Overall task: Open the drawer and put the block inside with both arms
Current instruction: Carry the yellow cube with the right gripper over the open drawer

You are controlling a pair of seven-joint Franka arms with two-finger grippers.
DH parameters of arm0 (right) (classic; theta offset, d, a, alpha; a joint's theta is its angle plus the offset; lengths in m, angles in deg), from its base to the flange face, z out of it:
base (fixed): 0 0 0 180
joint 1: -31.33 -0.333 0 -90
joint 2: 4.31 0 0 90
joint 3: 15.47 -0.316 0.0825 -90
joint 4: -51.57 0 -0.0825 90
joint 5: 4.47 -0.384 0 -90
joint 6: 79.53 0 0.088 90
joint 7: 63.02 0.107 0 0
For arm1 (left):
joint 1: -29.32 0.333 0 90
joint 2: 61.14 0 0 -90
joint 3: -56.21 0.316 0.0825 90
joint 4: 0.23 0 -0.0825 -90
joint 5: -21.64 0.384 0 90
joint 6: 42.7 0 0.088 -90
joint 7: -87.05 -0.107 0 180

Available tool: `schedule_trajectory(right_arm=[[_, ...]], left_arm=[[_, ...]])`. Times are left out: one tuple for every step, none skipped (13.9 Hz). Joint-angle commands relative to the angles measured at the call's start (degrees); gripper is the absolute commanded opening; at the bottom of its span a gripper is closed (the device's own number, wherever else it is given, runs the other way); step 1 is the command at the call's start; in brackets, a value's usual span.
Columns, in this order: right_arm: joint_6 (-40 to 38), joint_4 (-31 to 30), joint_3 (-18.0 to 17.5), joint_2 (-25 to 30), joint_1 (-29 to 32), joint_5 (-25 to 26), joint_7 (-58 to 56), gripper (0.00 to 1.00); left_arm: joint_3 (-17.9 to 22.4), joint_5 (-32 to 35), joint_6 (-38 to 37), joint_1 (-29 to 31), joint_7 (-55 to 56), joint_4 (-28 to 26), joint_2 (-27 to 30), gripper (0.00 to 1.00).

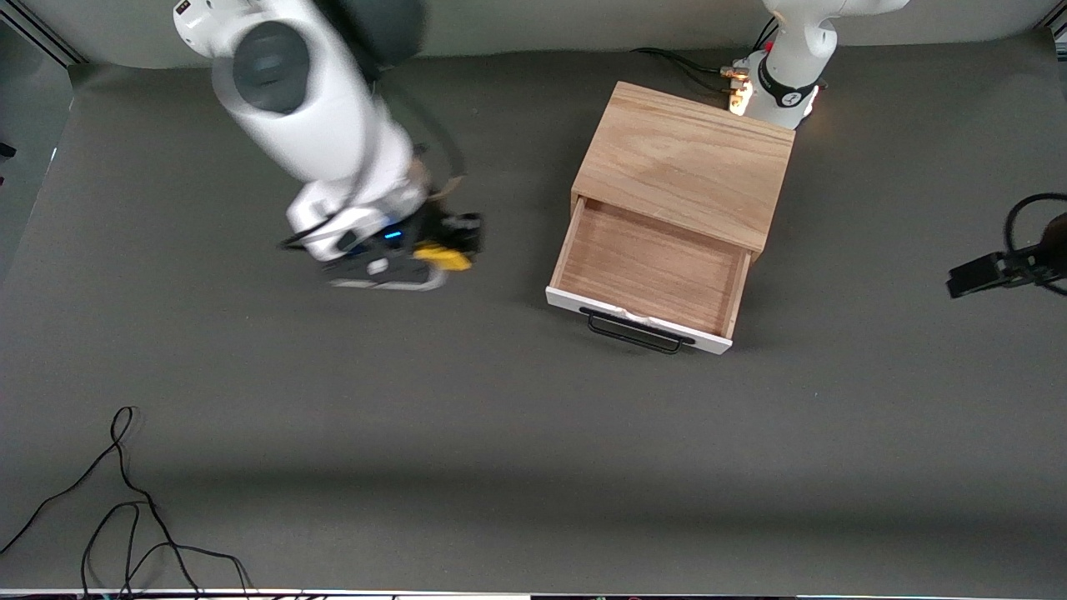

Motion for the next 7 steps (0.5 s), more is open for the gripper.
schedule_trajectory(right_arm=[[6.1, 4.6, 1.0, -6.4, -5.2, -0.6, 7.5, 0.2], [8.9, 4.6, 1.0, -7.9, -7.0, -0.6, 9.4, 0.2], [12.0, 4.6, 0.9, -9.5, -8.2, -0.7, 11.0, 0.21], [14.4, 4.6, 0.9, -11.2, -9.3, -0.7, 12.2, 0.21], [16.3, 4.5, 0.9, -12.9, -10.3, -0.7, 12.7, 0.21], [18.1, 4.4, 0.5, -14.5, -11.0, -0.7, 14.2, 0.21], [20.3, 4.3, 0.3, -16.0, -11.8, -0.7, 17.1, 0.2]], left_arm=[[-0.2, 0.1, 0.6, -0.1, -4.8, -4.6, 2.8, 1.0], [-0.2, 0.2, 0.7, 0.0, -6.2, -5.1, 3.2, 1.0], [-0.2, 0.2, 0.9, 0.1, -8.6, -5.7, 3.5, 1.0], [0.0, 0.2, 0.9, 0.5, -9.3, -5.8, 3.5, 1.0], [-0.1, 0.0, 0.9, 1.4, -9.5, -5.8, 3.3, 1.0], [-0.2, -0.3, 1.0, 1.7, -9.8, -6.8, 3.6, 1.0], [-0.2, -0.6, 2.2, 1.7, -9.8, -7.9, 3.8, 1.0]])
